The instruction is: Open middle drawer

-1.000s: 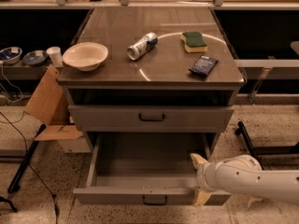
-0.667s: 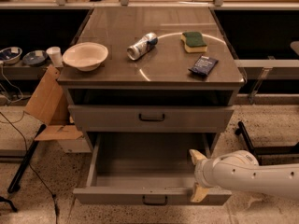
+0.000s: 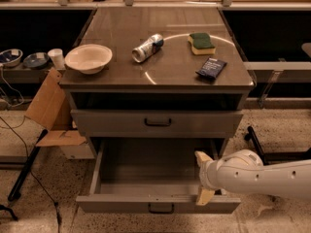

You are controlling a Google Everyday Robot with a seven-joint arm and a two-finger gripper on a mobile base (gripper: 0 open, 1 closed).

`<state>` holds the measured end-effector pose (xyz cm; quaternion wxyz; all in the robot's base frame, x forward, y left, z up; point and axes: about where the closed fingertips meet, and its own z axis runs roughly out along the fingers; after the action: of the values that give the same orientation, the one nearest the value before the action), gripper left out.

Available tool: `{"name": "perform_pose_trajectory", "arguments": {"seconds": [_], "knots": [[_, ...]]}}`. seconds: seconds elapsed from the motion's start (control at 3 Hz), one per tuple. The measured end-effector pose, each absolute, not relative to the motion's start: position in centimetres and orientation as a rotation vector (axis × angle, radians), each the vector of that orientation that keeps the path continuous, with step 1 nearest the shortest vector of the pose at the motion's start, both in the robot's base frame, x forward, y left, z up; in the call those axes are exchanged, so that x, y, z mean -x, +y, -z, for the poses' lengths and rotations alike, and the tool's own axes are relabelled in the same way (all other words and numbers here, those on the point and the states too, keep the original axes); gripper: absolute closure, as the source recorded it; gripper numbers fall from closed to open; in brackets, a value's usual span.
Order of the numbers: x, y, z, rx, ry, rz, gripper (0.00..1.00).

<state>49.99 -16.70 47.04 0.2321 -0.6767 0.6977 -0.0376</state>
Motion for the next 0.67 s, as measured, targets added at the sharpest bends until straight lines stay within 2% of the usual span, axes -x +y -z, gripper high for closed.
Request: {"name": "perform_pose_trajectory", "arguments": {"seconds": [0.67], "knots": [[-49.1,-16.76,-46.54,1.885,1.932,0.105,0.0]]}}
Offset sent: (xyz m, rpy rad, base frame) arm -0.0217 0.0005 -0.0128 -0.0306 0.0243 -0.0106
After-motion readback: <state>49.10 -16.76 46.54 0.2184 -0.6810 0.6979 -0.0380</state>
